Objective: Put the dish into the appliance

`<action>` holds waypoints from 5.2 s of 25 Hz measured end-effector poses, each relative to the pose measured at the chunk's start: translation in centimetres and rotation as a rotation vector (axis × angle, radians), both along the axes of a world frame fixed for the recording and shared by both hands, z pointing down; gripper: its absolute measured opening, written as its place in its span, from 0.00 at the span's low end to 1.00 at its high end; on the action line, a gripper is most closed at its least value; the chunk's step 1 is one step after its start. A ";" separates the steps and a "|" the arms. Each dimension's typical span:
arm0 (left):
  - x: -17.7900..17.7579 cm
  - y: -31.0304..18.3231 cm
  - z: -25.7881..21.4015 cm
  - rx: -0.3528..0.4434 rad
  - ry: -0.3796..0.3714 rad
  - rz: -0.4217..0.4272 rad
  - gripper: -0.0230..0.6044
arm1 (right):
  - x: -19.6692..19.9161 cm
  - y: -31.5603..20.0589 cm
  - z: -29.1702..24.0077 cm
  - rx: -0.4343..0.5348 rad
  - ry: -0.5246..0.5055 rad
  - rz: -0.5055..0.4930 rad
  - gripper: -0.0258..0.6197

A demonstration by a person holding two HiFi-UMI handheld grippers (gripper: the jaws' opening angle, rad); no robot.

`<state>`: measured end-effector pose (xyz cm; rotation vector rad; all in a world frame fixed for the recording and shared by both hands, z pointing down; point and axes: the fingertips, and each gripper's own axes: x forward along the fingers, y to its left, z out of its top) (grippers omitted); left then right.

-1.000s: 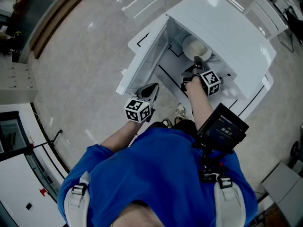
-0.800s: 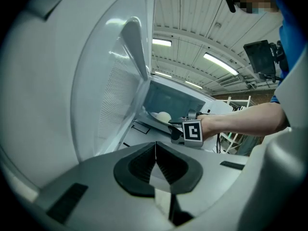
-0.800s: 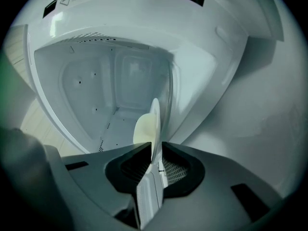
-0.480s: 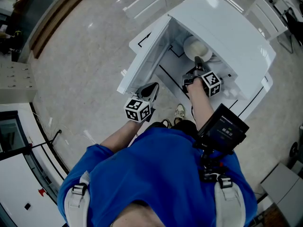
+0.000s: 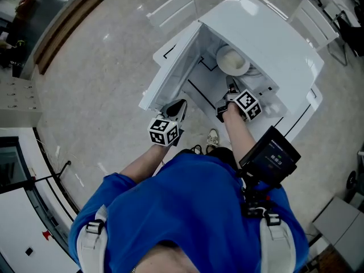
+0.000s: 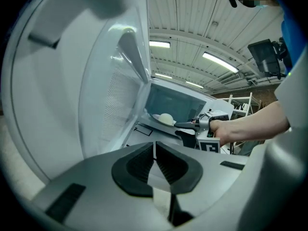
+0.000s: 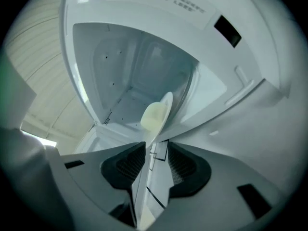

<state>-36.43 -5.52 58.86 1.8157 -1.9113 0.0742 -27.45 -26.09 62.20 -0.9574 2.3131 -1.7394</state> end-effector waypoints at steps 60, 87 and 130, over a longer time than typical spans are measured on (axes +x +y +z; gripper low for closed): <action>1.7 -22.4 2.0 -0.100 -0.084 0.213 0.05 | -1.2 -0.7 -0.3 0.456 0.517 -0.386 0.04; 3.1 -27.4 2.7 -0.097 -0.087 0.282 0.05 | -0.2 -2.0 -0.1 0.458 0.542 -0.357 0.04; 5.5 -12.1 -2.5 0.023 -0.070 0.205 0.05 | 6.2 6.7 -4.5 0.523 0.493 -0.306 0.04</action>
